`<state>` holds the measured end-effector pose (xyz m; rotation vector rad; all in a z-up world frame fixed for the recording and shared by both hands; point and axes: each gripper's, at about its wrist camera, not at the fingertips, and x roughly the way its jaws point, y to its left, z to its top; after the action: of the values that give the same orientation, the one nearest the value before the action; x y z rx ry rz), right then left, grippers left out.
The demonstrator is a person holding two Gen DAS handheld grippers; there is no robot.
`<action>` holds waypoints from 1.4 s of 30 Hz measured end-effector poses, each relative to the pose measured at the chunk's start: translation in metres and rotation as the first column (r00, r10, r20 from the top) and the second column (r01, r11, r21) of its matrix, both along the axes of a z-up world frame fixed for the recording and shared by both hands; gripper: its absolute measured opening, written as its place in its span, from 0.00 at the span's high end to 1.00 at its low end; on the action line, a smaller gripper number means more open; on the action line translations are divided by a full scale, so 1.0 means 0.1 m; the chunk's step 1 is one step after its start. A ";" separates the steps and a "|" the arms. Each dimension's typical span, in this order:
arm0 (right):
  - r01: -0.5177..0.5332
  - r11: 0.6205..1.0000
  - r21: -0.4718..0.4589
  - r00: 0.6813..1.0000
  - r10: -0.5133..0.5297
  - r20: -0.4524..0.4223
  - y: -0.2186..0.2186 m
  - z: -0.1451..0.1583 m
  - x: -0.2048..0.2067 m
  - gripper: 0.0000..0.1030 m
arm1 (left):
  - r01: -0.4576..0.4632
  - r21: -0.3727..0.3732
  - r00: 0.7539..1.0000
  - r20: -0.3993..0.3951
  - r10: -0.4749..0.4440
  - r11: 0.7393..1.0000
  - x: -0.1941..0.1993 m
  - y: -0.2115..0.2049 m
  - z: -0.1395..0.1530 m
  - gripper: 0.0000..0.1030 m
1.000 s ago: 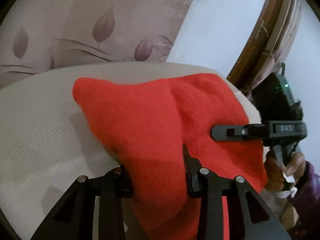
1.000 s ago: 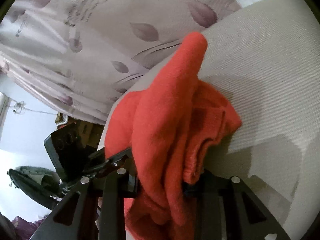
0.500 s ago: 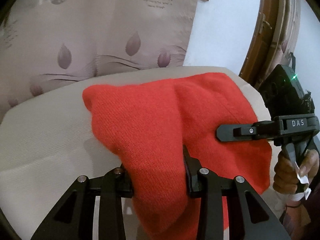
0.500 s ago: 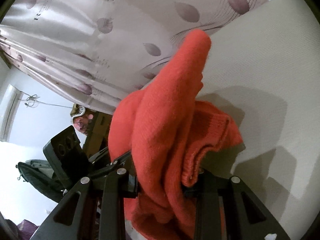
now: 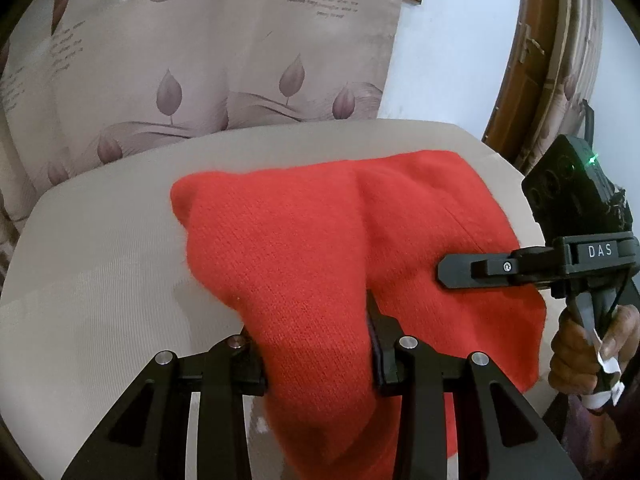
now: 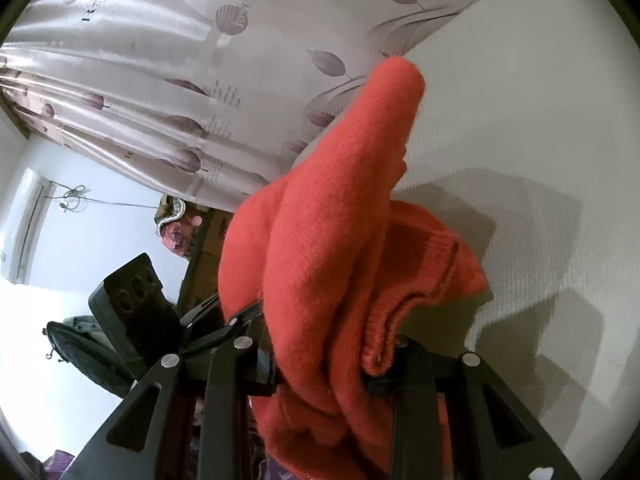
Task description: Fold small clothes
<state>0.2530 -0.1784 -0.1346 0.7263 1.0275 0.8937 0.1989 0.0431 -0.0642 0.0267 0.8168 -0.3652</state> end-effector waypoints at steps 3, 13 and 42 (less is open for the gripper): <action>0.001 1.000 -0.007 1.000 -0.001 0.001 0.01 0.00 -0.06 0.73 | -0.001 0.000 1.000 0.006 0.001 1.000 -0.09 0.01 -0.02 0.64; 0.012 1.000 -0.001 1.000 -0.012 -0.001 -0.04 -0.07 -0.22 0.73 | 0.014 0.006 1.000 0.011 -0.014 1.000 -0.28 0.07 -0.07 0.64; 0.030 0.999 -0.035 0.999 -0.030 0.015 -0.09 -0.22 -0.26 0.73 | 0.030 0.024 0.999 0.021 -0.030 0.999 -0.25 0.00 -0.18 0.64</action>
<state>0.2272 -0.1874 -0.1564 0.7029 1.0148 0.8519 0.1738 0.0430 -0.0823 0.0650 0.8004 -0.3829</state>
